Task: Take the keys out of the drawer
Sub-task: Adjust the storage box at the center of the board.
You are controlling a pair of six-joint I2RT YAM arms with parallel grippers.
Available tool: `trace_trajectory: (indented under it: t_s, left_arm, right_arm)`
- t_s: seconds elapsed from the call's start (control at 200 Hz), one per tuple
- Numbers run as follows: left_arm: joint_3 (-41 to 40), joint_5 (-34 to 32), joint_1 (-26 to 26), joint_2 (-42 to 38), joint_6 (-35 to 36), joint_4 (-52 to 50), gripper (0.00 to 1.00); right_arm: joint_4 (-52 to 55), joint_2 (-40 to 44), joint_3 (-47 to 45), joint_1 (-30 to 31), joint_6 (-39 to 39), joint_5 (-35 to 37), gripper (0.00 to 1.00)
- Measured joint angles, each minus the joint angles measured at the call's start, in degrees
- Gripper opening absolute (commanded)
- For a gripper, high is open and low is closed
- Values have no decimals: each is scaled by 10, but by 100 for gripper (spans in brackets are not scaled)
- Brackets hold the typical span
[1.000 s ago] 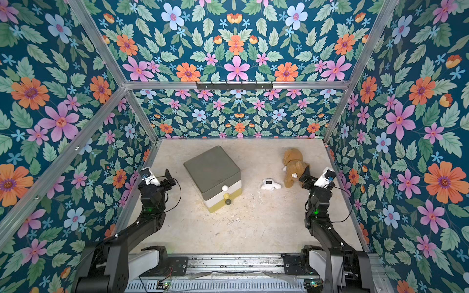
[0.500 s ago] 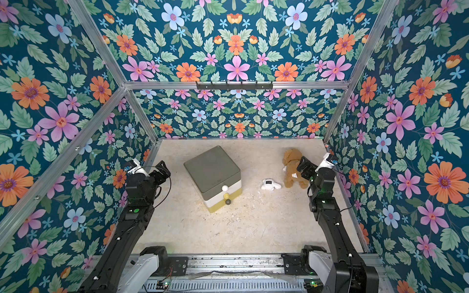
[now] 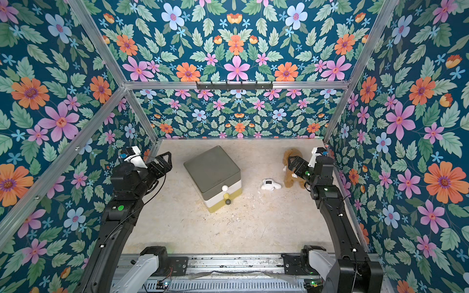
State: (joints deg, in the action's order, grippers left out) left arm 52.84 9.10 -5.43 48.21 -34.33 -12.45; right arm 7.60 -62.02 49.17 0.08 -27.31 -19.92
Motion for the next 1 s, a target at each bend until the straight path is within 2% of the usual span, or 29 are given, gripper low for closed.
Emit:
trace_trajectory:
  t_s: [0.09,0.22,0.305,0.52,0.685,0.895,1.0]
  left_arm:
    - [13,-5,-51,25,-2,-19,99]
    - [57,-34,-154,90,2,-55,99]
    - [90,-42,-179,127,11,-74,99]
    - [193,-63,-181,217,40,-146,99]
    - [297,-61,-160,301,71,-205,99]
    - [332,-12,-74,351,93,-241,100]
    - [341,8,-57,367,106,-252,99]
  right_arm:
    - [19,-5,9,19,-5,-24,99]
    - [34,-12,21,48,-16,-54,99]
    - [47,-17,31,74,-31,-70,99]
    - [57,-24,48,157,-69,-109,99]
    - [56,-49,65,203,-108,-130,99]
    - [59,-88,114,255,-137,-130,99]
    - [61,-99,130,278,-152,-126,99]
